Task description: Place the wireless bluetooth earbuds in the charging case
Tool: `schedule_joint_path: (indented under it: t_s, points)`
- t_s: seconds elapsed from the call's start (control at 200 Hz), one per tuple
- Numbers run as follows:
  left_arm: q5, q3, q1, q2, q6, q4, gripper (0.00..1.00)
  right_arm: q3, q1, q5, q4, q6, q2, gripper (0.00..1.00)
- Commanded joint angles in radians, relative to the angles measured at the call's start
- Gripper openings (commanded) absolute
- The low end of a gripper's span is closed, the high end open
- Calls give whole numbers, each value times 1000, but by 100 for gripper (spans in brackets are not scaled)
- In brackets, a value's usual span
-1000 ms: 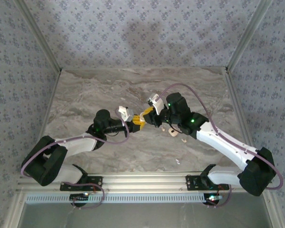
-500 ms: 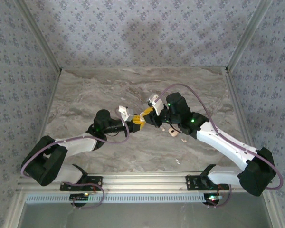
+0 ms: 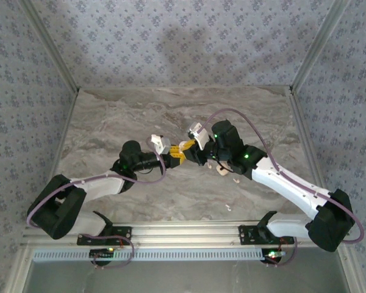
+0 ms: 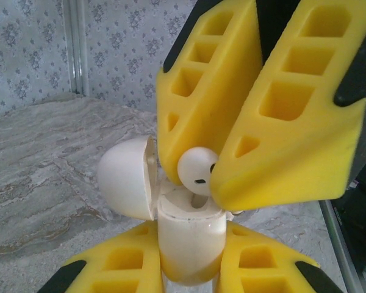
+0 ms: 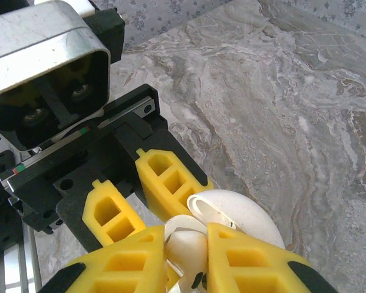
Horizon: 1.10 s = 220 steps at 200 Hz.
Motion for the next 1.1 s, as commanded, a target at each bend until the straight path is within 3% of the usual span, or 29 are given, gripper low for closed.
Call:
schedule_joint_path:
  t_s: [0.0,0.48,1.094]
  points:
    - [-2,27,-6,-32,12,32,17,-7,-6,18,20,16,-37,21]
    - [-23,14,-5,-11,-25,72,16,-49,-58,-43,93,116,-129,22]
    - [5,34,-7,-10,-62,86,16,-62,-59,-70,231,149,-39,22]
